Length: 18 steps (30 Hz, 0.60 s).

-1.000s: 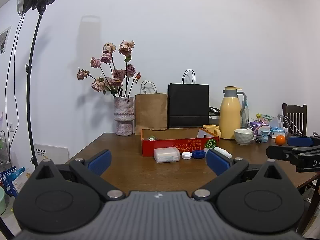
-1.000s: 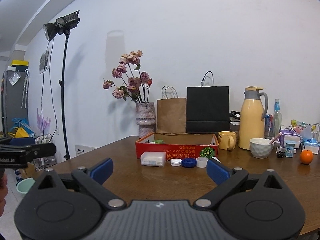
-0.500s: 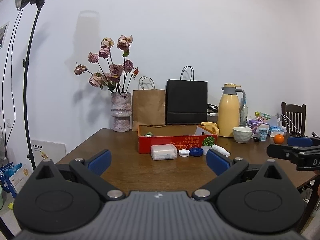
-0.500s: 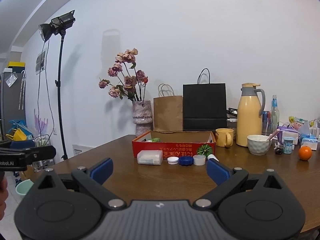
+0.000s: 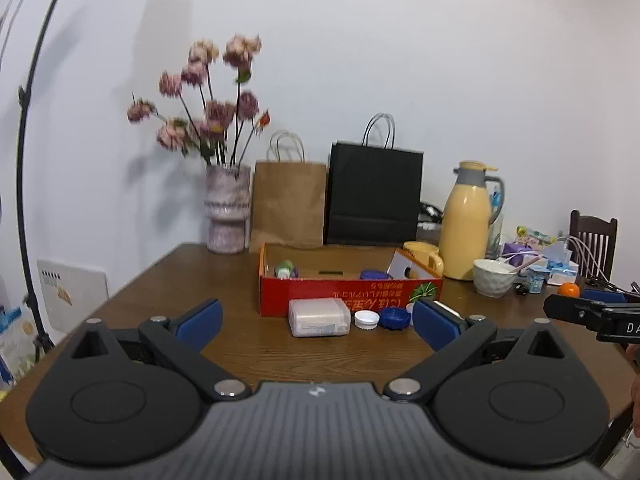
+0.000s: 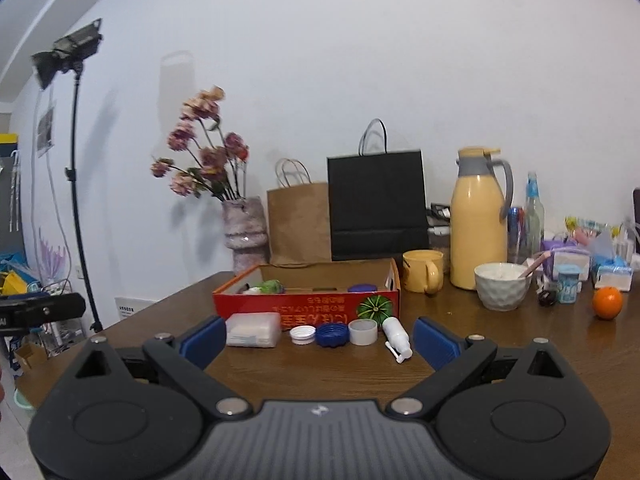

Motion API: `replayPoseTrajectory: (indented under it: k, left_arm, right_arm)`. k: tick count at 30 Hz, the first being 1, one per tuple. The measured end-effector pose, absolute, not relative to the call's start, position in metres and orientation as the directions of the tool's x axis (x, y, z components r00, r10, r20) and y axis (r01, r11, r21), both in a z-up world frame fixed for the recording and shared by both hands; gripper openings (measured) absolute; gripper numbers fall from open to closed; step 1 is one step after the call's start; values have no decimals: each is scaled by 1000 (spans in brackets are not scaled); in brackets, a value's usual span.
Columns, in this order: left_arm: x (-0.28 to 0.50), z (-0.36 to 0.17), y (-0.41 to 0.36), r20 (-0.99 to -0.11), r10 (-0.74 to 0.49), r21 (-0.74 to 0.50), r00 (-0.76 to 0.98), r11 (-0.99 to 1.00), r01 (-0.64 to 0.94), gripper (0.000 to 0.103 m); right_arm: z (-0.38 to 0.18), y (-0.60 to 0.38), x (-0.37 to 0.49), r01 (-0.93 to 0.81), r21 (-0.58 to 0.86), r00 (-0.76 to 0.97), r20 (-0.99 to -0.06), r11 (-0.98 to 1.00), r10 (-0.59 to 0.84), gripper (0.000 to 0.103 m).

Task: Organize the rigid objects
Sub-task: 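Move both open tools toward the loose items beside the box, then grasp the translucent white plastic box with the left tool while the right tool grasps the blue gear-edged cap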

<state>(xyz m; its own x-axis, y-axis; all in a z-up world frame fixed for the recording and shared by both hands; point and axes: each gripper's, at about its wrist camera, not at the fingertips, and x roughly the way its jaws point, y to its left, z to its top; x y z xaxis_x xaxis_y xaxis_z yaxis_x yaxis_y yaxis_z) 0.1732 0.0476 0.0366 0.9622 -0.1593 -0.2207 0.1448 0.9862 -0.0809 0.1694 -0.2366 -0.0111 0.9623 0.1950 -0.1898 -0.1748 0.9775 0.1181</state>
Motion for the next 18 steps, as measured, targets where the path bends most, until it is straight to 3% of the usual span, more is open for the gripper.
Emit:
replayPoseTrajectory:
  k: [9, 11, 18]
  left_arm:
    - [270, 30, 23, -333, -211, -67, 919, 977, 201, 103]
    - [298, 26, 18, -371, -227, -76, 900, 974, 214, 103]
    - [399, 3, -2, -501, -159, -22, 851, 985, 171, 103]
  right_arm:
    - [-18, -239, 265, -197, 117, 922, -316, 973, 224, 80]
    - [-21, -237, 290, -207, 113, 904, -357, 972, 234, 72]
    - [-32, -227, 372, -232, 113, 844, -470, 966, 258, 59]
